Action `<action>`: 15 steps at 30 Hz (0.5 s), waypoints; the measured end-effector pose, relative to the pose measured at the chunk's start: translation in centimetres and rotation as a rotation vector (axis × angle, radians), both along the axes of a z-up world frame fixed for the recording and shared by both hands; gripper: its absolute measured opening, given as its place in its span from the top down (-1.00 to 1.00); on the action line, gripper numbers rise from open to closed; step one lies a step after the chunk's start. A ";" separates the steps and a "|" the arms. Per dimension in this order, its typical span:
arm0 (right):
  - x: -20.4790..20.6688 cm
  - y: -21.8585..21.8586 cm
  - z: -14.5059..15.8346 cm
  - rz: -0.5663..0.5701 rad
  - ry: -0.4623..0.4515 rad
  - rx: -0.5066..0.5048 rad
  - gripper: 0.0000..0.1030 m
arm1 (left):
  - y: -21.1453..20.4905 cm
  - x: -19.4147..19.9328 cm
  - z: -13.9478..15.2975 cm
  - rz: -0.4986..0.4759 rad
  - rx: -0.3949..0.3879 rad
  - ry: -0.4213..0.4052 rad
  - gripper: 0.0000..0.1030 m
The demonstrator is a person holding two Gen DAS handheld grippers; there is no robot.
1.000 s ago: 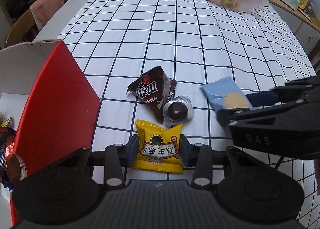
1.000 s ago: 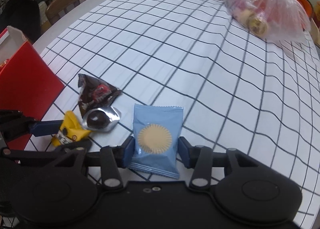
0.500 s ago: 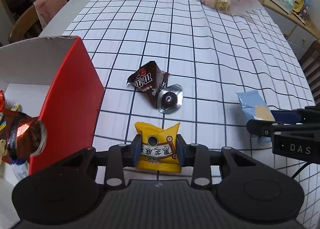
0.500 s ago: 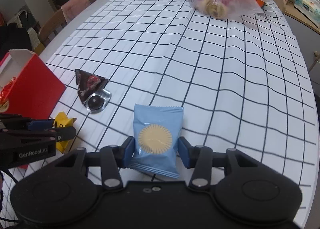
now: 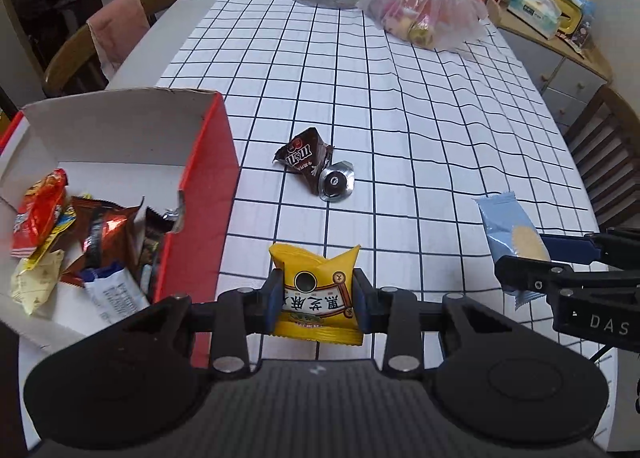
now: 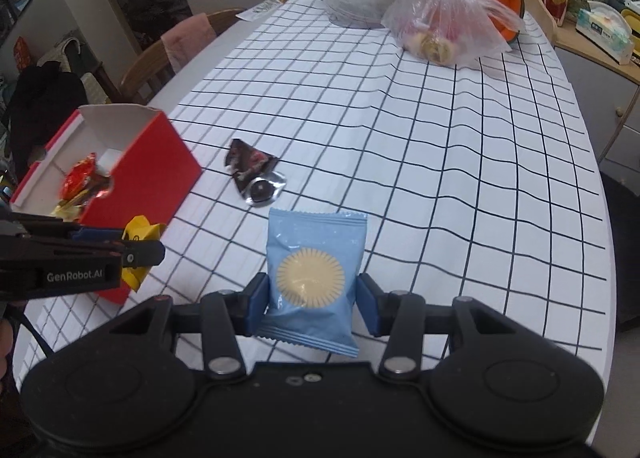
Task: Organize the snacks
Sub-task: 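Carry the yellow packet and blue cookie packet over into the shoebox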
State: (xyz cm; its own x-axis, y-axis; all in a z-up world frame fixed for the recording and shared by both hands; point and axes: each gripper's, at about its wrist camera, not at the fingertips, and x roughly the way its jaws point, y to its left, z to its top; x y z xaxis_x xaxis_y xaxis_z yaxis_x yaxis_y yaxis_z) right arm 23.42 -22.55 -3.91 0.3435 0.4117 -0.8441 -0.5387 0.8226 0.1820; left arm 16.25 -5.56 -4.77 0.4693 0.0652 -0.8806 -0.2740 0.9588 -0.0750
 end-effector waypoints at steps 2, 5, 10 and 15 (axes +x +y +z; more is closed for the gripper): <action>-1.0 0.3 0.9 0.005 -0.007 0.009 0.12 | 0.4 -1.0 0.9 -0.003 -0.009 -0.010 0.34; -2.5 1.0 2.3 0.011 -0.027 0.012 0.12 | 1.0 -2.4 2.3 -0.018 -0.020 -0.035 0.34; -4.5 2.8 4.1 0.012 -0.051 0.019 0.12 | 2.6 -4.4 4.2 -0.040 -0.038 -0.063 0.33; -6.3 5.6 5.2 0.019 -0.069 0.023 0.12 | 5.0 -6.0 5.5 -0.045 -0.047 -0.085 0.34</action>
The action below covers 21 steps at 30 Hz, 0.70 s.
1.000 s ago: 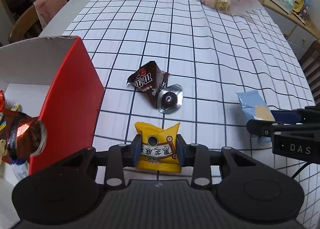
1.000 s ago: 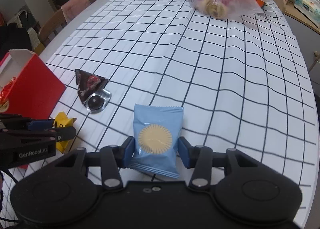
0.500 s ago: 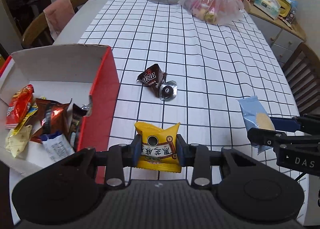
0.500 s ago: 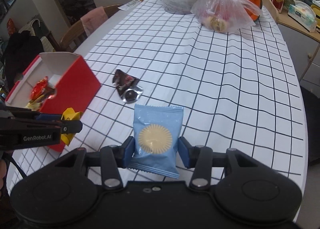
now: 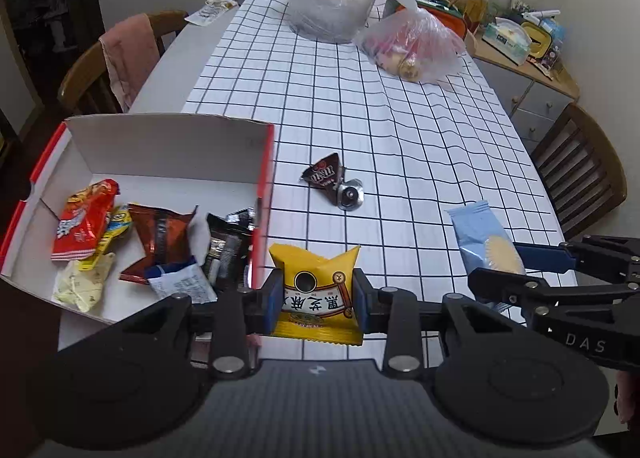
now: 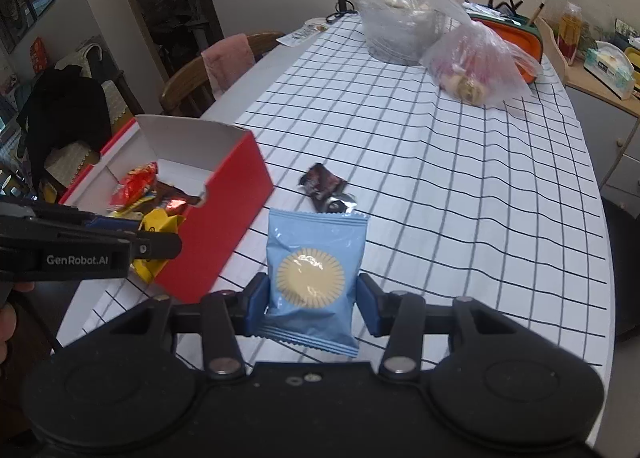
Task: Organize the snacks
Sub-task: 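Carry the yellow packet and blue cookie packet over into the shoebox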
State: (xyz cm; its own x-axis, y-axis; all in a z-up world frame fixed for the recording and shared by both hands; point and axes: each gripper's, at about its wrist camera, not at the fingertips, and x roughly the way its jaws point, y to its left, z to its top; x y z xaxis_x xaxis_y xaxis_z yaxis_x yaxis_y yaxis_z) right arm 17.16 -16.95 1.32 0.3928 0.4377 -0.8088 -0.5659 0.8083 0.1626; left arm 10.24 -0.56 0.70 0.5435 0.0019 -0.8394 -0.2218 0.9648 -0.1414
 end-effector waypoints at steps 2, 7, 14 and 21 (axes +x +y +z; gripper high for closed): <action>-0.6 1.3 0.3 0.004 -0.006 0.002 0.12 | 1.1 -0.5 0.3 0.002 -0.002 -0.004 0.34; -1.9 5.2 0.9 0.029 -0.024 0.003 0.12 | 4.4 -1.7 0.9 0.018 -0.001 -0.020 0.33; -2.6 10.5 0.7 0.050 -0.034 -0.012 0.12 | 9.5 -2.7 1.4 0.054 0.020 -0.035 0.34; -2.6 15.0 -0.6 0.073 -0.042 -0.044 0.12 | 14.1 -3.1 0.7 0.098 0.063 -0.023 0.33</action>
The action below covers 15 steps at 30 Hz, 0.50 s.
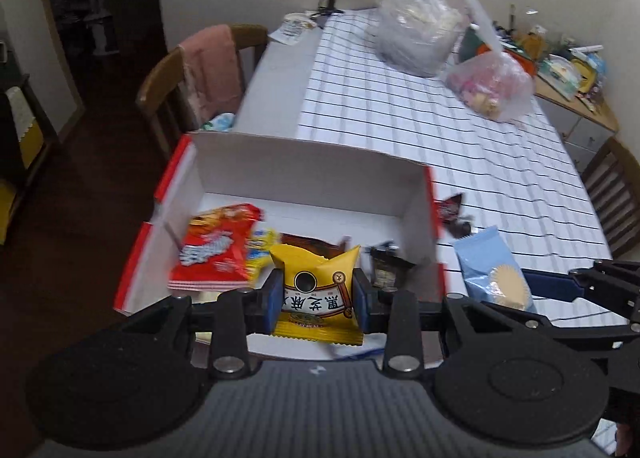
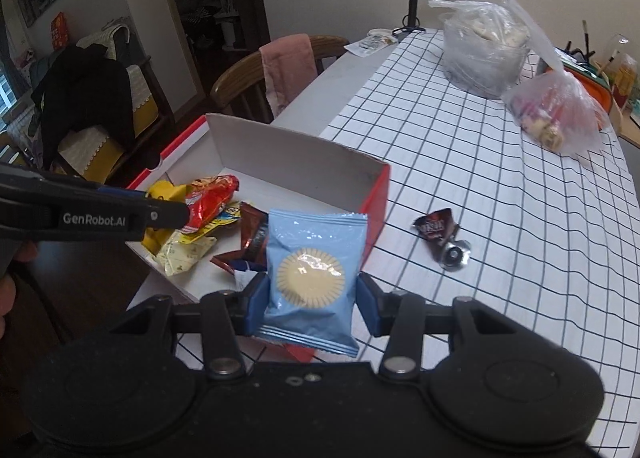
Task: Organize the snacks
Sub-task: 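Carry the yellow packet and blue cookie packet over into the shoebox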
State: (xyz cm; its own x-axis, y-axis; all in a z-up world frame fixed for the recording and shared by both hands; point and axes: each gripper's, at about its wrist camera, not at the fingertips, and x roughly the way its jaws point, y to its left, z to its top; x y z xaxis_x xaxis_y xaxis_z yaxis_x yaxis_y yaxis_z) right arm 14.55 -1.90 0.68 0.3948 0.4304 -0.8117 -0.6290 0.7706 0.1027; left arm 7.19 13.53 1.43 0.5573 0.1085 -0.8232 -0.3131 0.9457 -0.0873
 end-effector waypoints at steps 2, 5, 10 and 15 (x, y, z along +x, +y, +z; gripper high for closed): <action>0.2 1.2 -0.6 0.001 0.002 -0.016 0.12 | 1.3 0.2 -0.4 0.015 0.009 0.009 0.33; 0.6 3.0 -1.6 0.001 0.004 -0.039 0.12 | 3.1 0.5 -1.1 0.025 0.029 0.023 0.33; 1.2 5.7 -3.6 0.013 0.009 -0.084 0.11 | 5.8 1.4 -3.1 0.040 0.052 0.064 0.33; 1.4 7.5 -5.1 0.013 0.014 -0.106 0.11 | 7.4 2.1 -5.2 0.037 0.056 0.107 0.33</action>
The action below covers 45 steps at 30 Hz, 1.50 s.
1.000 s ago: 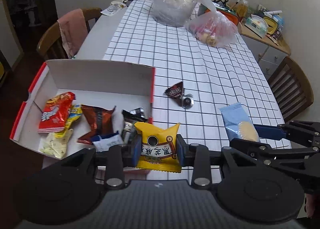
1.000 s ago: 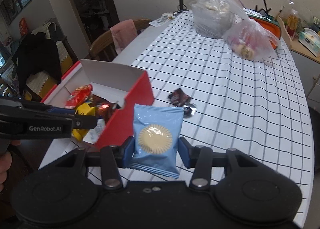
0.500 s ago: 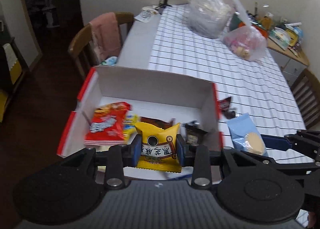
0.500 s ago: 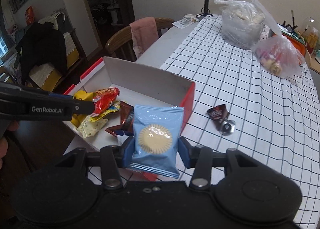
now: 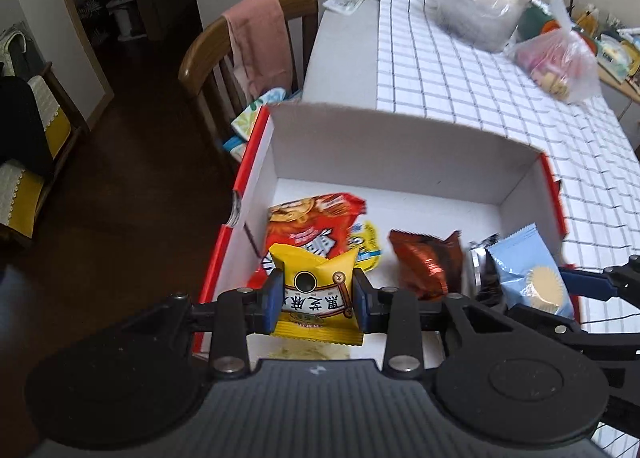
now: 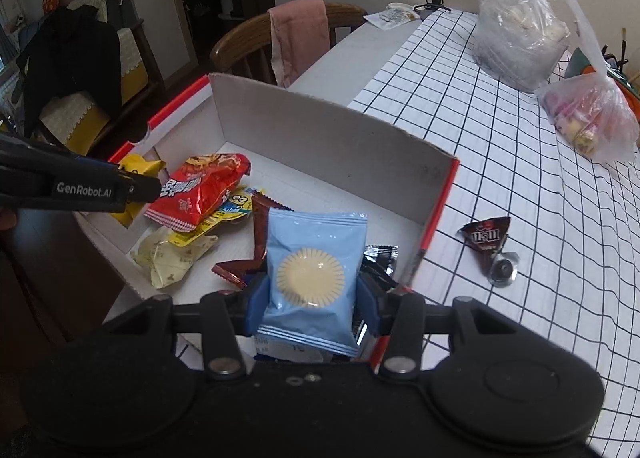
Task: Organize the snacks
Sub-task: 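Carry the yellow packet and blue cookie packet over into the shoebox, then open both grippers to release the yellow and blue packets in the shoebox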
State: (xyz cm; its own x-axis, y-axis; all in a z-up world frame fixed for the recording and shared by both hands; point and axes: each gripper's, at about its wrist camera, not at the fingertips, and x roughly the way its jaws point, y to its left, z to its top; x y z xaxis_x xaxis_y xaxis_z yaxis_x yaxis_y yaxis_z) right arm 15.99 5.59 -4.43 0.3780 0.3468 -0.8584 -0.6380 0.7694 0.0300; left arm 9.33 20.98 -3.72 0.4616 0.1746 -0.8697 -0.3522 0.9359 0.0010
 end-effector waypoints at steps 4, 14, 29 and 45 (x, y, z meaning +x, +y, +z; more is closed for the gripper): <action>0.2 0.9 -1.2 -0.011 0.003 -0.023 0.11 | 0.6 0.4 -1.3 -0.006 -0.004 0.014 0.33; -0.1 1.7 -2.6 -0.020 0.007 -0.057 0.11 | 0.6 0.6 -3.6 -0.035 0.001 0.042 0.33; -0.6 0.8 -2.0 -0.033 0.028 -0.024 -0.01 | -0.1 -0.2 -3.4 -0.037 -0.004 0.021 0.09; -2.8 -3.9 3.3 -0.019 -0.012 0.115 -0.49 | -3.7 -2.7 1.6 -0.100 -0.055 -0.122 -0.42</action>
State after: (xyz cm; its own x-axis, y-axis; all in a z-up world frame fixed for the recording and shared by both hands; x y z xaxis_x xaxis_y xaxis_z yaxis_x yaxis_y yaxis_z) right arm 13.21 1.68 -1.17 0.3956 0.4355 -0.8086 -0.6239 0.7735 0.1114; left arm 6.62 17.29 -2.12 0.5770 0.0766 -0.8132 -0.2518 0.9638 -0.0878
